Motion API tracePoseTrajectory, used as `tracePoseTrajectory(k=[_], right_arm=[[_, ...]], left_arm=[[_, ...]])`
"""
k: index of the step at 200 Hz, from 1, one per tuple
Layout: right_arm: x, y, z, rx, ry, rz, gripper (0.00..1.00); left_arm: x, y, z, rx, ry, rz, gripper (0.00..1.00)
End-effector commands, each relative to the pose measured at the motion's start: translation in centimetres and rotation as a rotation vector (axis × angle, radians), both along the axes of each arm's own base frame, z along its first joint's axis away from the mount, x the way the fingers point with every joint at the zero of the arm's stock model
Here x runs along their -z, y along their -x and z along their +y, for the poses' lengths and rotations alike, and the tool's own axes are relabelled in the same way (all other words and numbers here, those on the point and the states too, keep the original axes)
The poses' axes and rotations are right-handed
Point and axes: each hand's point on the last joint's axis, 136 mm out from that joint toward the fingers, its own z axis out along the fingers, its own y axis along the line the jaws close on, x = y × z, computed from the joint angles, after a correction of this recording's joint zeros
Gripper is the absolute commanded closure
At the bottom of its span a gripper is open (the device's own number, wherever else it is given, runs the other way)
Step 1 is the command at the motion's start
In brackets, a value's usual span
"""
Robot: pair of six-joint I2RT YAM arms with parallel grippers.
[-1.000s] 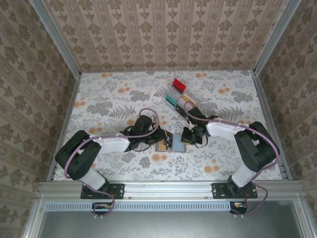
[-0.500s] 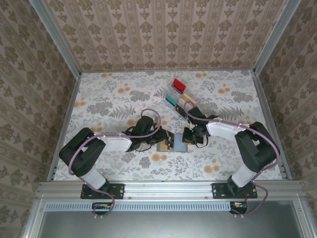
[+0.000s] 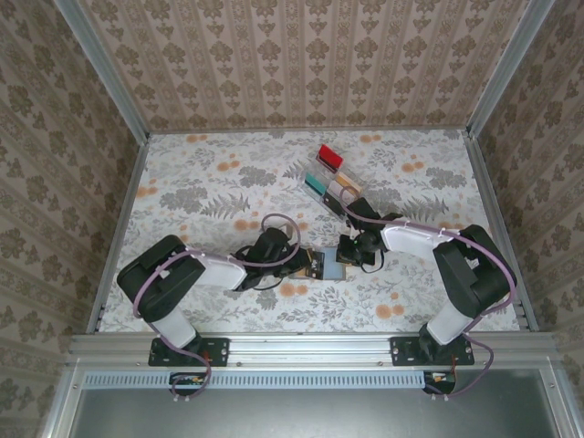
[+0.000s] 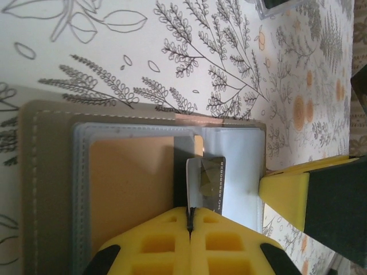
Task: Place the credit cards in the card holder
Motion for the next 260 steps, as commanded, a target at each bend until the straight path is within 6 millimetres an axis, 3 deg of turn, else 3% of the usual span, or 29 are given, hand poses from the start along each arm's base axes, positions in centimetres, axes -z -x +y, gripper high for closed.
tracePoseTrajectory(k=[1, 57, 132, 233, 260], right_arm=[[2.3, 1.9, -1.6, 0.025, 0.067, 0.074, 0.86], [2.9, 2.0, -1.6, 0.026, 0.068, 0.082, 0.86], [3.3, 2.0, -1.5, 0.026, 0.064, 0.090, 0.86], [3.4, 1.8, -1.3, 0.033, 0.057, 0.094, 0.84], [2.9, 1.5, -0.9, 0.035, 0.040, 0.081, 0.83]], left_arm=[[0.2, -0.5, 1.2, -0.093, -0.009, -0.030, 0.99], [0.0, -0.3, 2.3, -0.113, -0.043, -0.063, 0.99], [1.1, -0.1, 0.5, -0.062, -0.018, -0.023, 0.98], [0.5, 0.3, -1.6, -0.007, 0.032, -0.026, 0.96], [0.8, 0.1, -0.8, -0.044, 0.026, -0.033, 0.94]])
